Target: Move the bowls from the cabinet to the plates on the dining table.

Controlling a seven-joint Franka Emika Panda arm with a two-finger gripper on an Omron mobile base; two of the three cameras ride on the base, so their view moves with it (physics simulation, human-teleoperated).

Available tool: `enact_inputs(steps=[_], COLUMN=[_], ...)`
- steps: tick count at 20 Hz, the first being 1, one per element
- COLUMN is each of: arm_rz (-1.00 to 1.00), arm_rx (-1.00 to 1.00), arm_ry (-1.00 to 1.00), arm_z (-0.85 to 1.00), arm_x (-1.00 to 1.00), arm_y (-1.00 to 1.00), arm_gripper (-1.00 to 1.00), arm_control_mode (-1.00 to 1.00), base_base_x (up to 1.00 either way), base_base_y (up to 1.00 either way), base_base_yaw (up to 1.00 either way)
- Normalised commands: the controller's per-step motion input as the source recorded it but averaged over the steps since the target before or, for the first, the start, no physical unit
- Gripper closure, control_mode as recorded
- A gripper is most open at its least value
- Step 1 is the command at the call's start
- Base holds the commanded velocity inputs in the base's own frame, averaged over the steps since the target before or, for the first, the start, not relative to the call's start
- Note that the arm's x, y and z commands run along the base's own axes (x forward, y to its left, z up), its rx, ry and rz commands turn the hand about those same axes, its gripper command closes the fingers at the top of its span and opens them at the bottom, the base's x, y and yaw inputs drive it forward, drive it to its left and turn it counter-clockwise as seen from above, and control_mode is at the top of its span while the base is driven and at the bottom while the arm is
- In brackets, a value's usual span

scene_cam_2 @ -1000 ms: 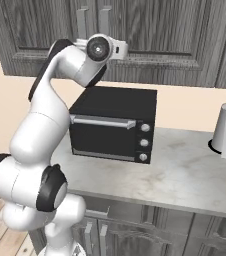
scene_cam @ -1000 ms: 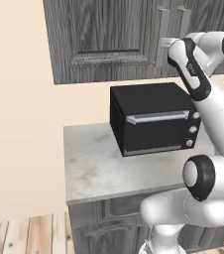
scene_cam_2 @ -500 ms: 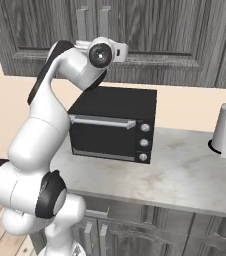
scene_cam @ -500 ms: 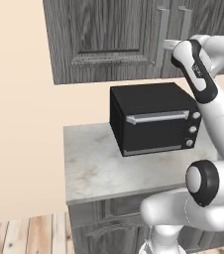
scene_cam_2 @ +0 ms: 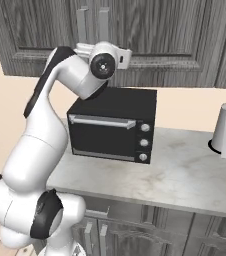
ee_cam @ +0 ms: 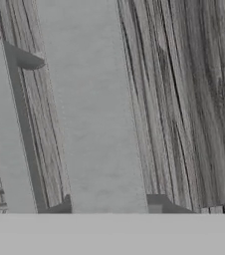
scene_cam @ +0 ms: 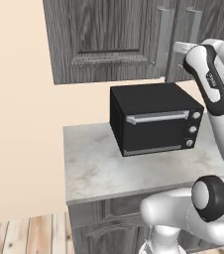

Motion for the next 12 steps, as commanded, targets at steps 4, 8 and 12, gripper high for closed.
enact_inputs(steps=[4,8,12], arm_rz=[0.00,0.00,0.00], arm_rx=[0.02,0.04,0.06], arm_ry=[-0.03,0.00,0.00], arm_z=[0.25,0.15,0.11], arm_x=[-0.54,-0.52,-0.48], arm_y=[-0.41,-0.49,-0.52], arm_gripper=[1.00,1.00,1.00], arm_control_mode=[-1.00,-1.00,-1.00], base_base_x=[0.00,0.00,0.00], base_base_y=[0.00,0.00,0.00], base_base_yaw=[0.00,0.00,0.00])
